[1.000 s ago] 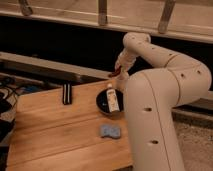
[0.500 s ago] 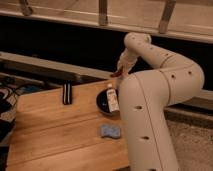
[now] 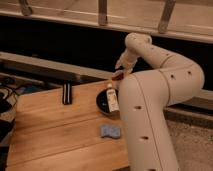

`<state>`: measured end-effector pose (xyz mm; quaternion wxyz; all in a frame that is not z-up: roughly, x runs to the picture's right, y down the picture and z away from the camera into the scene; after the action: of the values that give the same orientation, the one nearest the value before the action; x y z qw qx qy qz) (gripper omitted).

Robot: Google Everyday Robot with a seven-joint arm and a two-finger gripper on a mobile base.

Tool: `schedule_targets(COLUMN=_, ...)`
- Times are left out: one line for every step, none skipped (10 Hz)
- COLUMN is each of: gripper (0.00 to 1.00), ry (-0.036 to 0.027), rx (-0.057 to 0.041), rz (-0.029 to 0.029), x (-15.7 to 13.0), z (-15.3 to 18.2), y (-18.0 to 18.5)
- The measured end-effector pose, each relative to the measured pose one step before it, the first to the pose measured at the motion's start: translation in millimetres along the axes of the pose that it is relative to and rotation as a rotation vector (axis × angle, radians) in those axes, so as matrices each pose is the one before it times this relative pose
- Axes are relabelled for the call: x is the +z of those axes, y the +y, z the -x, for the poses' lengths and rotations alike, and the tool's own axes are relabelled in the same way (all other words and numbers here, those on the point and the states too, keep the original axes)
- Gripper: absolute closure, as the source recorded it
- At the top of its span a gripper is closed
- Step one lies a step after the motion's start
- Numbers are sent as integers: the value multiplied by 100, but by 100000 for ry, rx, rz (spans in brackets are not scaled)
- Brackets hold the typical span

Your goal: Place the pepper in the ceramic cup

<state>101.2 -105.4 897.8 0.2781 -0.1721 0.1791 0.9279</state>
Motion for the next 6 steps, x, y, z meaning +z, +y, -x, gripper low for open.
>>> schedule_targets(gripper=66, ry=-261, rx=-500, rz=-346, x=-321, z=-808, y=50)
schedule_targets(gripper=76, ry=48, rx=49, rz=-9, x=-370, z=-405, y=-20)
schedule_targets(gripper=86, ry=409, rx=-57, rz=254, x=-21, z=65, y=28)
schedule_targets(gripper=94, ry=157, rx=-874, rz=-417, x=112, z=58, y=-240)
schedule_targets(gripper=98, ry=-91, rx=-1231, rz=240, x=-50, z=-170, y=117)
schedule_targets(gripper=98, ry=118, rx=-1052, rz=-74, x=-108, z=-335, y=62)
